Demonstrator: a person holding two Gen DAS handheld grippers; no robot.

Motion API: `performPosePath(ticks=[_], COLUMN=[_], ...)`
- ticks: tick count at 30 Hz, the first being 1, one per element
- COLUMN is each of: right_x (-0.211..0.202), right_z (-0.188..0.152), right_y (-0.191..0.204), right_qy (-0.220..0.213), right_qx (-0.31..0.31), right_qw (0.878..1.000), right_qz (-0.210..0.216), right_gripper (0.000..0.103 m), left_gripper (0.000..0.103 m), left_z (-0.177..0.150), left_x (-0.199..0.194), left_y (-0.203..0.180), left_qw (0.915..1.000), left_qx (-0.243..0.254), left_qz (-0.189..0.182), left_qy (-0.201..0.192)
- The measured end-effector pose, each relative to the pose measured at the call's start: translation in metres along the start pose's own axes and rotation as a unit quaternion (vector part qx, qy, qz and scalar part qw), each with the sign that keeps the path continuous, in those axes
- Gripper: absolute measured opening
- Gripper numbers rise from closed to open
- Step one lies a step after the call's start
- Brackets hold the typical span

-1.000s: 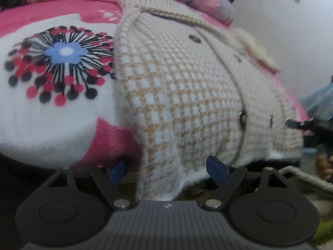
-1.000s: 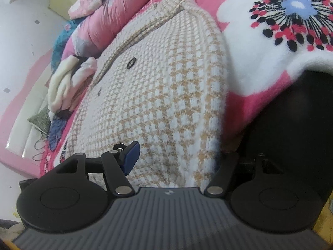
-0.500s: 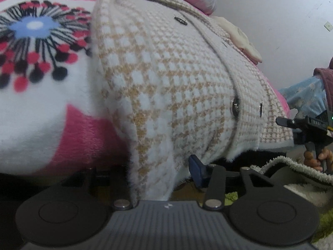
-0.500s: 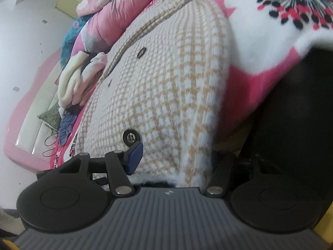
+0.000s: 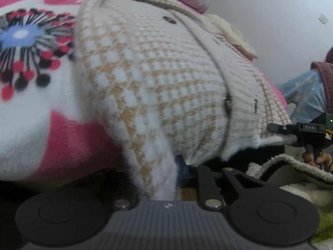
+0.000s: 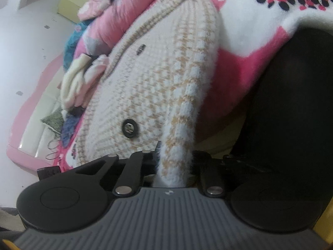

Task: Fold clothes

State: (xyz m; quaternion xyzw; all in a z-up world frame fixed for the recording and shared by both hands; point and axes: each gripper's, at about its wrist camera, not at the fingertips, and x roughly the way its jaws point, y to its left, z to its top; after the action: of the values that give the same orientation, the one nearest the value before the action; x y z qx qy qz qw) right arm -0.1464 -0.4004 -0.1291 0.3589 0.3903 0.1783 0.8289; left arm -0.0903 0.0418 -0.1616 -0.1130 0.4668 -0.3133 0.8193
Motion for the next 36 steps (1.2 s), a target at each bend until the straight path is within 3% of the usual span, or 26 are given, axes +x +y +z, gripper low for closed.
performPosePath(ticks=[3, 8, 15, 28, 36], right_x=[-0.010, -0.030, -0.051, -0.040, -0.010], right_z=[0.002, 0.013, 0.042, 0.135, 0.198], right_y=[0.004, 0.016, 0.044, 0.095, 0.111], right_qy=[-0.016, -0.046, -0.086, -0.121, -0.118], right_qx=[-0.005, -0.019, -0.058, -0.127, -0.146], right_qw=[1.000, 0.998, 0.990, 0.971, 0.967], right_qz=[0.015, 0.043, 0.096, 0.161, 0.172], right_gripper=[0.009, 0.006, 0.006, 0.006, 0.006], left_gripper=[0.009, 0.009, 0.009, 0.009, 0.009], left_z=[0.003, 0.013, 0.049, 0.140, 0.208], left_x=[-0.012, -0.045, -0.087, -0.104, -0.093], left_y=[-0.006, -0.020, -0.038, -0.043, -0.026], left_qw=[0.9999, 0.9973, 0.9840, 0.9649, 0.9616], left_qx=[0.008, 0.012, 0.016, 0.050, 0.052], left_qz=[-0.009, -0.055, -0.116, -0.139, -0.145], left_qy=[-0.006, -0.048, -0.134, -0.217, -0.227])
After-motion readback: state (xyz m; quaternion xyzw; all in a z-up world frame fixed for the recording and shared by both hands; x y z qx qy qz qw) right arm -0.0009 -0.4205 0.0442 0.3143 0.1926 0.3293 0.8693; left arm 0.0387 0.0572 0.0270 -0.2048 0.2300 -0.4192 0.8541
